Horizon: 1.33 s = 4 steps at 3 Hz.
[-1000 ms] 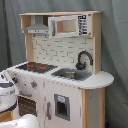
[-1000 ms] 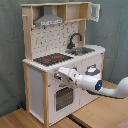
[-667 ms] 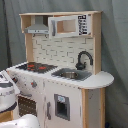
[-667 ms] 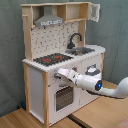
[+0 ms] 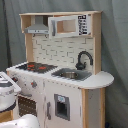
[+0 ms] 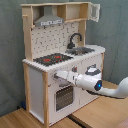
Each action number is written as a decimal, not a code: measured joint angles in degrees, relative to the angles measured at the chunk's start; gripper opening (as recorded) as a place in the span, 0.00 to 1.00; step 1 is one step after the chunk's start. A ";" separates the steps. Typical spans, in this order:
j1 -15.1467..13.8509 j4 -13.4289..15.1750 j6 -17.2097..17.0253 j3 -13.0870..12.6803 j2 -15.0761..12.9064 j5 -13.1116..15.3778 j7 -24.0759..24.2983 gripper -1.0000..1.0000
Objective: Play with the kitchen
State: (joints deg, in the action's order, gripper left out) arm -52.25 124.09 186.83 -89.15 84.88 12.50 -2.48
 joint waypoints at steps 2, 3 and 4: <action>0.14 -0.11 -0.78 0.29 0.01 0.00 -12.16 0.00; 0.12 0.80 -1.37 -0.20 0.02 -0.11 -15.53 0.00; 0.22 1.05 -1.37 -0.31 0.02 -0.11 -15.22 1.00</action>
State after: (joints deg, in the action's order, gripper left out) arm -52.02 125.14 185.46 -89.46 84.90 12.38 -17.71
